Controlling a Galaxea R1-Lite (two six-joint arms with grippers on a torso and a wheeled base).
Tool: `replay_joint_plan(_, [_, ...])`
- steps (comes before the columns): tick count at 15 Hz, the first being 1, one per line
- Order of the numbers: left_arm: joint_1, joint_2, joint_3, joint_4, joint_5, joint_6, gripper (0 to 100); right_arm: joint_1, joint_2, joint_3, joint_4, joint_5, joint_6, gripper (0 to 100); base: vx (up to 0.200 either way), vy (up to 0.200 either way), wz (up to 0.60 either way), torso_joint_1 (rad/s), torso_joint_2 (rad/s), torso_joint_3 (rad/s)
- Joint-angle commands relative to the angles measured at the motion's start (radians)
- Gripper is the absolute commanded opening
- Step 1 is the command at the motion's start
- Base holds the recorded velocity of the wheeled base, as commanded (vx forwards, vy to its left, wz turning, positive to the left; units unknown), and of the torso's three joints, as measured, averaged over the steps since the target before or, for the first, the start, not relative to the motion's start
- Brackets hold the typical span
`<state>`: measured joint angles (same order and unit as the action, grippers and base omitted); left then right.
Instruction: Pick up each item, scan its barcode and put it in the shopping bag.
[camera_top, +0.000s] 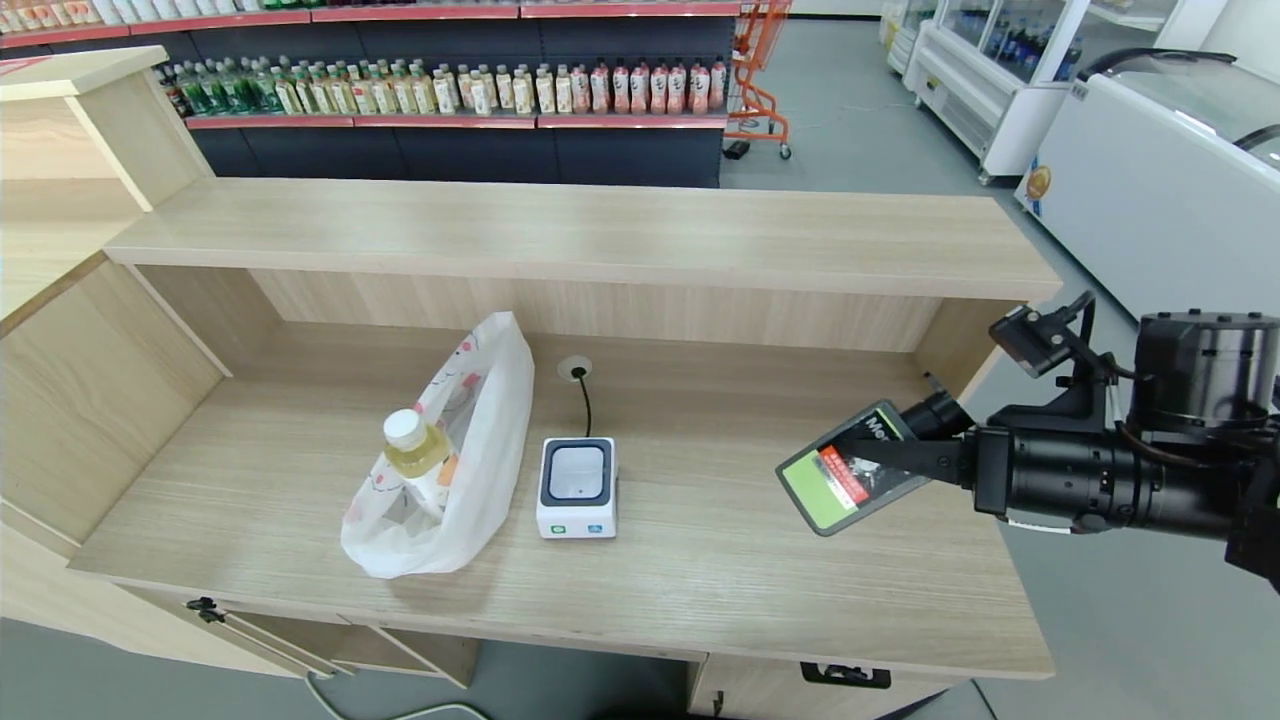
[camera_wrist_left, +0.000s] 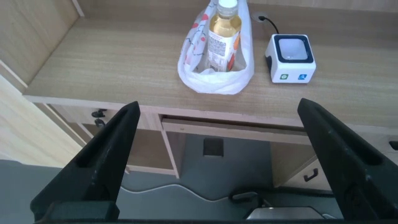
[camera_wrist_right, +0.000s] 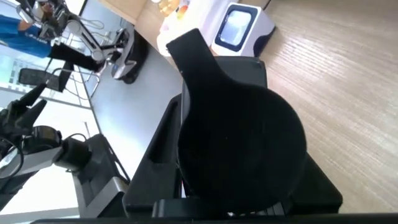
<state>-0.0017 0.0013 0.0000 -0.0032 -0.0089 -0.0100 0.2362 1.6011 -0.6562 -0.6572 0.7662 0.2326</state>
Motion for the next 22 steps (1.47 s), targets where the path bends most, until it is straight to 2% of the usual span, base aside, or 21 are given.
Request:
replay_joint_plan(1, [-0.001, 0.0, 0.0, 0.0, 0.001, -0.002, 100, 0.003, 0.051, -0.023, -0.005, 0.001, 0.01, 0, 0.0, 0.2, 0.0, 0.002, 0.0, 0.007])
replay_joint_plan(7, [-0.001, 0.0, 0.0, 0.0, 0.0, 0.001, 100, 0.002, 0.152, -0.129, -0.005, -0.005, 0.025, 0, 0.0, 0.2, 0.0, 0.005, 0.01, 0.001])
replay_joint_plan(9, [-0.001, 0.0, 0.0, 0.0, 0.0, 0.002, 100, 0.002, 0.223, -0.183, -0.025, -0.068, 0.027, 0, 0.0, 0.2, 0.0, 0.0, 0.0, 0.005])
replay_joint_plan(13, [-0.001, 0.0, 0.0, 0.0, 0.0, 0.002, 100, 0.008, 0.307, -0.189, -0.099, -0.082, 0.028, 0, 0.0, 0.2, 0.0, -0.001, 0.0, 0.002])
replay_joint_plan(16, [-0.001, 0.0, 0.0, 0.0, 0.0, 0.007, 100, 0.025, 0.35, -0.206, -0.12, -0.122, 0.03, 0, 0.0, 0.0, 0.0, 0.0, 0.0, 0.0])
replay_joint_plan(19, [-0.001, 0.0, 0.0, 0.0, 0.0, 0.007, 100, 0.029, 0.454, -0.22, -0.236, -0.191, 0.039, 0, 0.0, 0.0, 0.0, 0.0, 0.0, 0.0])
replay_joint_plan(22, [-0.001, 0.0, 0.0, 0.0, 0.0, 0.005, 100, 0.031, 0.496, -0.263, -0.248, -0.222, 0.042, 0, 0.0, 0.0, 0.0, 0.0, 0.0, 0.0])
